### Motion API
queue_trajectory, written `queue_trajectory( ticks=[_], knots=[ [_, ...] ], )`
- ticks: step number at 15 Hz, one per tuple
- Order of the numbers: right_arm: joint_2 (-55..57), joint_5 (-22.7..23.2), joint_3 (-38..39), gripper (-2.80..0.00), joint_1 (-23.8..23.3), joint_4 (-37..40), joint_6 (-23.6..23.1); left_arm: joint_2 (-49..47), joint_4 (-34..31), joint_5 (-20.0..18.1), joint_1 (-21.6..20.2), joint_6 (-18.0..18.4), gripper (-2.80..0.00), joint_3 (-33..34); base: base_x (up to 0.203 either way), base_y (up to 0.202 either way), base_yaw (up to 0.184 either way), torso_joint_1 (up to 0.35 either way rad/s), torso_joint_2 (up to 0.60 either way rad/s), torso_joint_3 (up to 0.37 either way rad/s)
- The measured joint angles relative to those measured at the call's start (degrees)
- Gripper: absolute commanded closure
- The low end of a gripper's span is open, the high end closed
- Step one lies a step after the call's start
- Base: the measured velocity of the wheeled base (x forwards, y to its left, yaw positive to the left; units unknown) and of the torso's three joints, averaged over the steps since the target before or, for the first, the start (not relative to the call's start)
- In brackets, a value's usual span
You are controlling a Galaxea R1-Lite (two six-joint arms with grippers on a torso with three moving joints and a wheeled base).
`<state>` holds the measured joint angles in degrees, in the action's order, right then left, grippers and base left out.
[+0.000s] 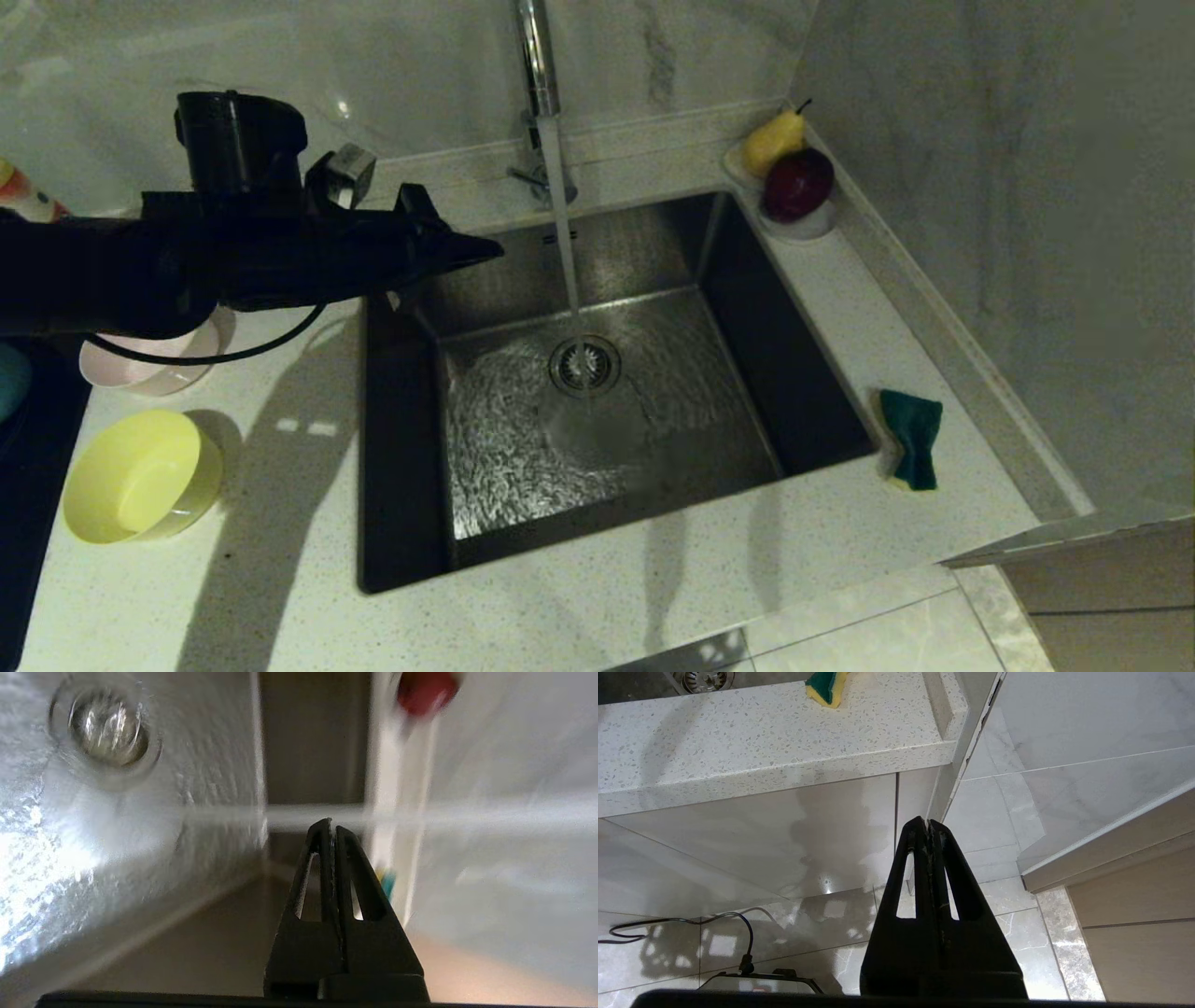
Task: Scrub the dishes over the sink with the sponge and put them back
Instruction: Turn off the faucet
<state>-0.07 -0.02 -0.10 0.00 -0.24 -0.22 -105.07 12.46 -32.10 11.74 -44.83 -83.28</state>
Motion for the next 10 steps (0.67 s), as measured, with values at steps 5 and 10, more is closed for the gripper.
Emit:
queue_trajectory(
  ticks=[5, 10],
  knots=[
    [0.00, 0.02, 0.00, 0.00, 0.00, 0.00, 0.00, -1.97, 7.23, 1.84, 0.27, -6.18, 0.00, 0.11, 0.000, 0.000, 0.000, 0.000, 0.00, 0.000],
    [0.00, 0.02, 0.00, 0.00, 0.00, -0.02, -0.02, -2.58, 7.66, 1.85, 1.10, -6.20, 0.00, -0.71, 0.000, 0.000, 0.000, 0.000, 0.00, 0.000]
  ],
)
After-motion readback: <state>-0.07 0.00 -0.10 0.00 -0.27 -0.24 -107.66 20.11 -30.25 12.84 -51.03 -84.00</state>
